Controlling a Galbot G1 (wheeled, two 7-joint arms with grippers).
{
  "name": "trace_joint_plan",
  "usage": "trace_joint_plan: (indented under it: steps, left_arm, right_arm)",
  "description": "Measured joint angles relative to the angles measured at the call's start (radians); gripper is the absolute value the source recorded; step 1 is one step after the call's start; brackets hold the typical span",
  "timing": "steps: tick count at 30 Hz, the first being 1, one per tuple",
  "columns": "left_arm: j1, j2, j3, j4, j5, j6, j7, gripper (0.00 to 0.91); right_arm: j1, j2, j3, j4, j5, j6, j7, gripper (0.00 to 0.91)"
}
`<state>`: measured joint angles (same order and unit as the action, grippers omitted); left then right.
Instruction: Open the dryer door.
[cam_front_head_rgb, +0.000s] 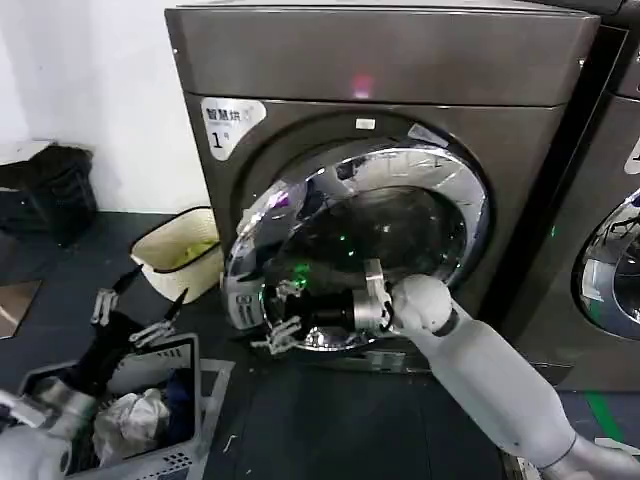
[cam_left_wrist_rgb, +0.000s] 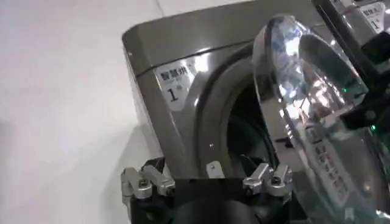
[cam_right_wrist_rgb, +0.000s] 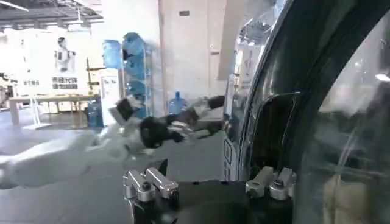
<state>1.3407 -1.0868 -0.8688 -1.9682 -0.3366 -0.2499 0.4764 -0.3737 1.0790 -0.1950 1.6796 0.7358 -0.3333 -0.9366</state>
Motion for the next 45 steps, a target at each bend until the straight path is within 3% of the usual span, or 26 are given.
trace_joint_plan:
  steps: [3,16,19,28,38,45]
  left_arm:
    - [-0.041,0.022,0.028,0.037,0.0,0.007,-0.007,0.907]
    - [-0.183,0.054,0.087,0.162,0.006,0.034,-0.031,0.907]
    - [-0.193,0.057,0.099,0.172,0.011,0.034,-0.027,0.907]
    - [-0.232,0.073,0.148,0.194,0.025,0.034,-0.014,0.907]
    - [-0.263,0.077,0.23,0.197,0.051,0.025,0.015,0.907]
    - [-0.268,0.063,0.321,0.173,0.085,0.013,0.044,0.907]
  right_arm:
    - [0.0,-0.022,-0.009,0.009,0.023,0.036,-0.028,0.907]
    - [0.007,-0.088,-0.028,0.047,0.058,0.084,-0.074,0.907]
    - [0.006,-0.101,-0.03,0.054,0.06,0.095,-0.088,0.907]
    - [-0.003,-0.133,-0.034,0.02,0.115,0.195,-0.251,0.907]
    - [-0.041,-0.18,0.013,0.008,0.131,0.21,-0.478,0.907]
    - [-0.078,-0.21,0.07,-0.013,0.142,0.236,-0.526,0.907]
